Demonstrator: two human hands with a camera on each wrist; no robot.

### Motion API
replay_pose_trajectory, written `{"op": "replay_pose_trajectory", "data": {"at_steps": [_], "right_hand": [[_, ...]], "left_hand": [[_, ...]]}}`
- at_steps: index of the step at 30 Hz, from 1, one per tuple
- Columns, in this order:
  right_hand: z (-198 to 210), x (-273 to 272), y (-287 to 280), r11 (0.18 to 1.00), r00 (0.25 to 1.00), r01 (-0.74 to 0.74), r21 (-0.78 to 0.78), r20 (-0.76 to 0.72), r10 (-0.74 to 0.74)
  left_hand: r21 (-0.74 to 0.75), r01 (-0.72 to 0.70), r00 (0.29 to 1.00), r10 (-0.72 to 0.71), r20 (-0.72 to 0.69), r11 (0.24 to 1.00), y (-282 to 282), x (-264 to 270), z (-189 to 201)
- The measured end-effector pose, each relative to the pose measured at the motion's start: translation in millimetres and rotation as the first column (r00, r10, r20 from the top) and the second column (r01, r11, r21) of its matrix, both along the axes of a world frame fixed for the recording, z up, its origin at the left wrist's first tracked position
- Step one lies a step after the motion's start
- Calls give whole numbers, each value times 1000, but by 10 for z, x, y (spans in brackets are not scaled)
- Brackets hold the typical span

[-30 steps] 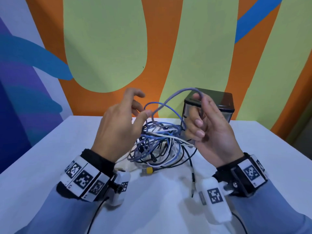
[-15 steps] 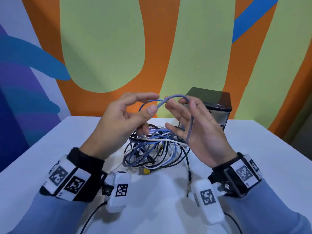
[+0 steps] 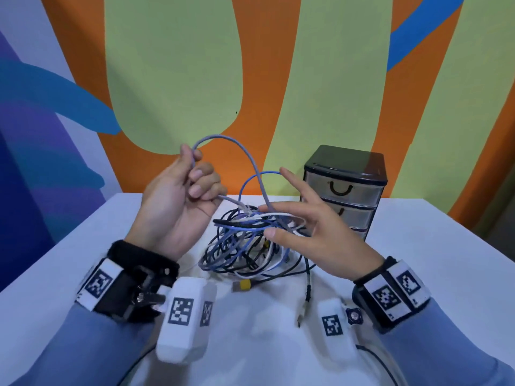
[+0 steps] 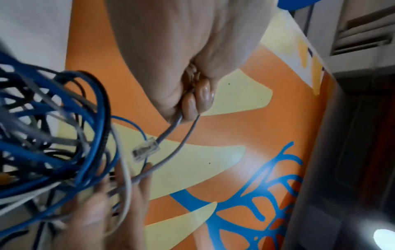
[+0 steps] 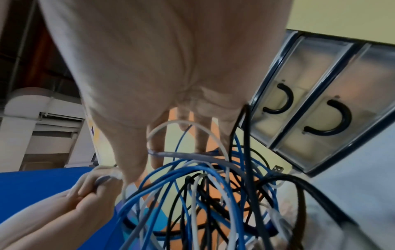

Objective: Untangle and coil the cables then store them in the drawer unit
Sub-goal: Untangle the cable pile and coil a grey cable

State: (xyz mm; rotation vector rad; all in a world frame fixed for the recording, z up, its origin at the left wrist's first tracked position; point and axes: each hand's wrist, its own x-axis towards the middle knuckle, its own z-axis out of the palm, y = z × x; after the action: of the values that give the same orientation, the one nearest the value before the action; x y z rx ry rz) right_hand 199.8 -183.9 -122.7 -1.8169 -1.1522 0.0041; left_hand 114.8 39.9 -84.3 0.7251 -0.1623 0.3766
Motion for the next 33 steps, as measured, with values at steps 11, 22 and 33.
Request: {"op": "replay_pose_trajectory", "data": {"at_steps": [11, 22, 33], "right_hand": [[-81, 157, -18, 938, 949, 305, 161, 32, -314], [3, 92, -9, 925, 935, 245, 292, -325, -145], [-69, 207, -71, 882, 909, 416, 223, -122, -398]], "left_hand": [[58, -75, 995, 78, -65, 996, 275, -179, 158], [644, -448, 792, 609, -35, 620, 267, -91, 76], [894, -240, 918, 388, 82, 379, -49, -140, -1]]}}
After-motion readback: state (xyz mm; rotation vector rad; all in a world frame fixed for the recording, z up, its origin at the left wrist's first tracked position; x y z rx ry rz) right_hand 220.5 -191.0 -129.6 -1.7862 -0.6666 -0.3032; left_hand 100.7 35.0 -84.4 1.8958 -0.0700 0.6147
